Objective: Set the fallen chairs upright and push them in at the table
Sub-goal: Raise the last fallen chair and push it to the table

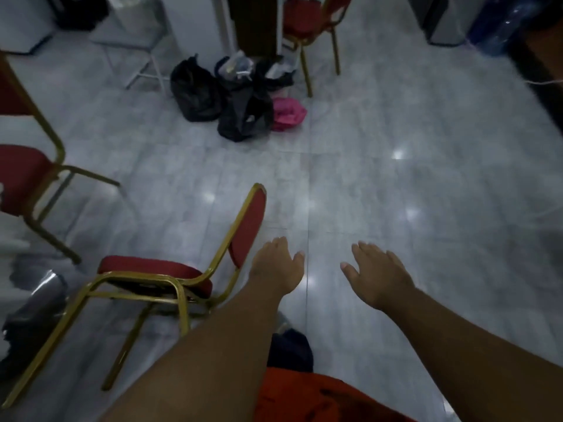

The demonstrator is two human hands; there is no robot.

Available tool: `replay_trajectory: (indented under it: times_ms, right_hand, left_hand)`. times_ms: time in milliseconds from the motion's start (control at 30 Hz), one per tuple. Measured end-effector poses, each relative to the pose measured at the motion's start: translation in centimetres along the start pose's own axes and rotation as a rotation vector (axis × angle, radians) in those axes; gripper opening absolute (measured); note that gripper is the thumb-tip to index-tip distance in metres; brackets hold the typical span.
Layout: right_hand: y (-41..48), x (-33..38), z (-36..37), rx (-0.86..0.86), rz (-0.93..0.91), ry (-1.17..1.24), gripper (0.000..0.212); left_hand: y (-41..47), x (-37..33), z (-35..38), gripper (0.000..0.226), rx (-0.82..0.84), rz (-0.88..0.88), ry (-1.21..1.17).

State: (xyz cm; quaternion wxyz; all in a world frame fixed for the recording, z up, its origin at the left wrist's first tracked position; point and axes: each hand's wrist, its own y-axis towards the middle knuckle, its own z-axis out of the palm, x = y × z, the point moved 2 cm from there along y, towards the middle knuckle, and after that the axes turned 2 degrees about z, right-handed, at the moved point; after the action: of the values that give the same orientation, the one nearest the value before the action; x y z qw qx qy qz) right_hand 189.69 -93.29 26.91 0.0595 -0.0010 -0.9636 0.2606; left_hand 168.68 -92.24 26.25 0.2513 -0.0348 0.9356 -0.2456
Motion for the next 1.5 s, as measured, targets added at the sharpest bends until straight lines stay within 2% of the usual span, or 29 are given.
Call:
replay_trajectory:
  times_ms: [233,400,700,867,967,1067,1167,1367,1500]
  right_hand:
    - [14.4,6.8,-6.2,0.051,-0.153,-0.102,0.068]
    - [22.3,11.8,-10.0,0.085,-0.281,-0.198,0.067]
    - [36.6,19.6,-9.1,0.302,-0.594,-0.323,0.067]
    - [44.3,21.6,-9.2,0.393,-0.693,-0.375,0.068]
    - [48.7,22.1,-8.2,0.449,-0.711,-0.454,0.066]
    - [53.0,22.8,-5.6,0.445,-0.741,-0.532,0.066]
    - [57.6,24.0,-1.2,0.428,-0.773,-0.577,0.075]
    - [66.3,25.9,9.7,0.445,-0.881,-0.595,0.093]
    - [69.9,25.1,14.2,0.499,-1.104,-0.622,0.076]
  left_hand:
    - [12.1,4.0,-6.2,0.059,-0.117,-0.174,-0.197]
    - [16.4,7.1,-8.4,0.057,-0.152,-0.331,-0.314]
    - [23.8,9.8,-9.6,0.058,-0.104,-0.595,-0.383]
    - [30.1,11.4,-12.6,0.059,-0.198,-0.732,-0.491]
    - [33.9,13.0,-13.0,0.061,-0.237,-0.756,-0.586]
    - [37.5,15.4,-10.1,0.062,-0.221,-0.811,-0.650]
    - [41.2,18.1,-4.8,0.066,-0.134,-0.838,-0.621]
    - [47.8,23.5,5.8,0.073,-0.132,-0.745,-0.494]
    - [50.6,24.9,10.9,0.073,-0.219,-0.668,-0.353]
